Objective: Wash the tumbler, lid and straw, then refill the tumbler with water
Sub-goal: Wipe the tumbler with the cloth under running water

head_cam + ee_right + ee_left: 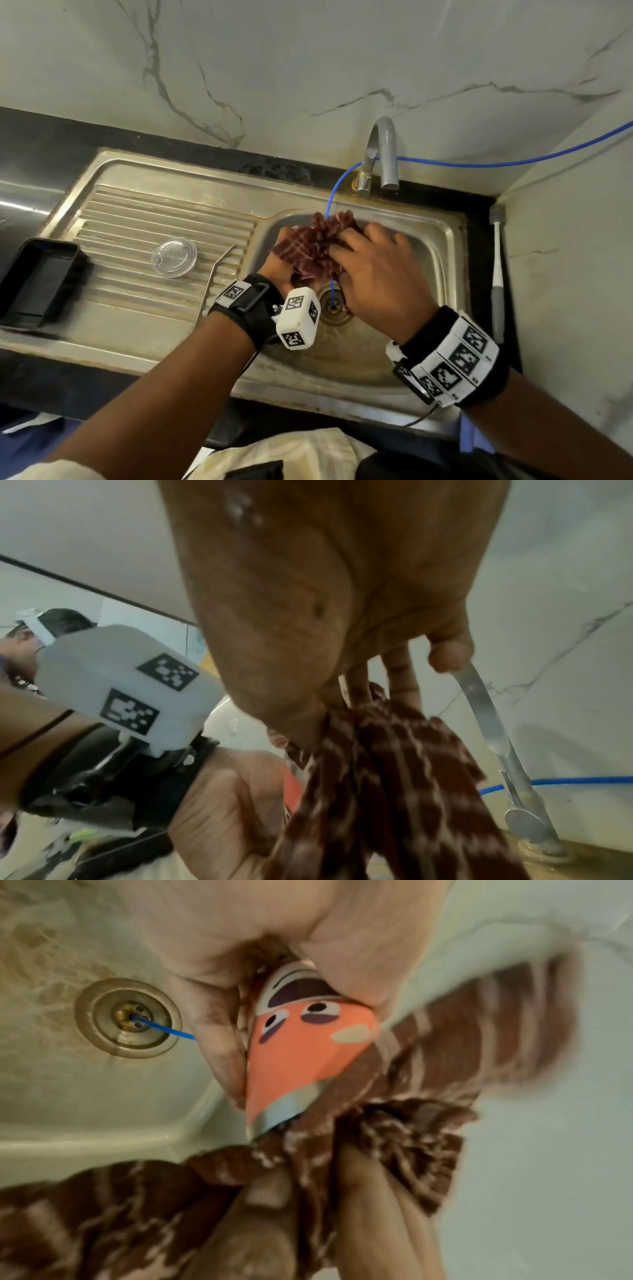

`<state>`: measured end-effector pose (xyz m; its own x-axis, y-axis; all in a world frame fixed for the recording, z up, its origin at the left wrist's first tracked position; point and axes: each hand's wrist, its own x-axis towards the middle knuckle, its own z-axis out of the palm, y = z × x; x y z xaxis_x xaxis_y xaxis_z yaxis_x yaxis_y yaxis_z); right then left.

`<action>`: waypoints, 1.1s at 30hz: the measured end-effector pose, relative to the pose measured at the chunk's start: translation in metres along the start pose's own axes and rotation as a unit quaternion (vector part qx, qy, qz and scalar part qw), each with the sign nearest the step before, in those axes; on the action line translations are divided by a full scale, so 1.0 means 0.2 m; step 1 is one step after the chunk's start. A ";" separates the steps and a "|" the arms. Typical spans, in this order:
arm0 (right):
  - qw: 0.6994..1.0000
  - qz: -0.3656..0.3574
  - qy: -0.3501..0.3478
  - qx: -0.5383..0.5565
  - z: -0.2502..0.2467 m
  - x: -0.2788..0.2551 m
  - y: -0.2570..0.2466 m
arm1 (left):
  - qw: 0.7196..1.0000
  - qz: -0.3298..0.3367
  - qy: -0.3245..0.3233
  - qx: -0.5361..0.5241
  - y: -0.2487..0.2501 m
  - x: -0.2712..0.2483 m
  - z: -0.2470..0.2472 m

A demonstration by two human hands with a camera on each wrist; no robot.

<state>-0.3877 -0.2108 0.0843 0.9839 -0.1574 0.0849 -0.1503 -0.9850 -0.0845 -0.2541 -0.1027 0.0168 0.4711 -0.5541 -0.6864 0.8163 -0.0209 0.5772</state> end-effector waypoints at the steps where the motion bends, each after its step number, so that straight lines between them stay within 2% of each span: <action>1: 1.000 0.003 -0.019 -0.011 0.00 0.00 0.01 | 0.999 -0.037 0.017 0.012 -0.01 0.02 0.01; 2: 0.999 0.004 -0.040 -0.016 0.01 0.00 0.02 | 0.997 -0.063 0.034 -0.002 -0.01 0.04 0.01; 4: 0.996 0.004 -0.090 -0.022 0.03 -0.01 0.03 | 0.994 -0.062 0.092 -0.003 -0.01 0.05 0.04; 6: 0.993 0.001 -0.119 -0.026 0.06 -0.01 0.04 | 0.991 -0.027 0.129 -0.023 0.00 0.06 0.07; 8: 0.991 0.006 -0.133 -0.033 0.14 0.00 0.04 | 0.986 0.034 0.163 0.003 0.01 0.05 0.12; 11: 0.984 0.052 -0.162 -0.056 0.23 0.02 0.04 | 0.983 0.073 0.163 0.051 0.00 0.04 0.16; 13: 0.983 0.068 -0.158 -0.064 0.31 0.03 0.03 | 0.983 0.083 0.152 0.066 0.01 0.05 0.16; 15: 0.985 0.076 -0.156 -0.014 0.42 0.05 0.05 | 0.977 0.108 0.152 0.098 0.03 0.06 0.16; 18: 0.978 0.121 -0.154 0.066 0.41 0.09 0.05 | 0.970 0.126 0.152 0.143 0.06 0.07 0.18; 20: 0.978 0.100 -0.158 0.092 0.37 0.10 0.05 | 0.966 0.139 0.145 0.165 0.08 0.08 0.18; 22: 0.958 0.119 -0.192 0.178 0.34 0.11 0.06 | 0.964 0.150 0.128 0.177 0.08 0.09 0.17; 24: 0.912 0.146 -0.249 0.291 0.30 0.12 0.10 | 0.967 0.154 0.115 0.165 0.07 0.08 0.16; 27: 0.801 0.158 -0.234 0.529 0.22 0.07 0.18 | 0.976 0.153 0.085 0.128 0.04 0.08 0.14; 28: 0.774 0.153 -0.216 0.575 0.20 0.04 0.19 | 0.979 0.146 0.072 0.119 0.02 0.08 0.14; 29: 0.761 0.146 -0.198 0.600 0.18 0.01 0.19 | 0.983 0.136 0.059 0.109 0.01 0.08 0.14; 30: 0.757 0.141 -0.178 0.613 0.17 -0.02 0.19 | 0.986 0.126 0.046 0.099 0.00 0.08 0.13; 31: 0.769 0.140 -0.158 0.603 0.17 -0.04 0.20 | 0.989 0.117 0.031 0.087 -0.02 0.07 0.12; 33: 0.819 0.127 -0.104 0.550 0.15 -0.09 0.20 | 0.993 0.107 0.015 0.053 -0.05 0.06 0.08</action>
<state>-0.4077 -0.2462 0.0486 0.9470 -0.2193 -0.2348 -0.2866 -0.2463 -0.9259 -0.2622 -0.1231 0.0103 0.6406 -0.5310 -0.5547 0.6578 0.0067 0.7532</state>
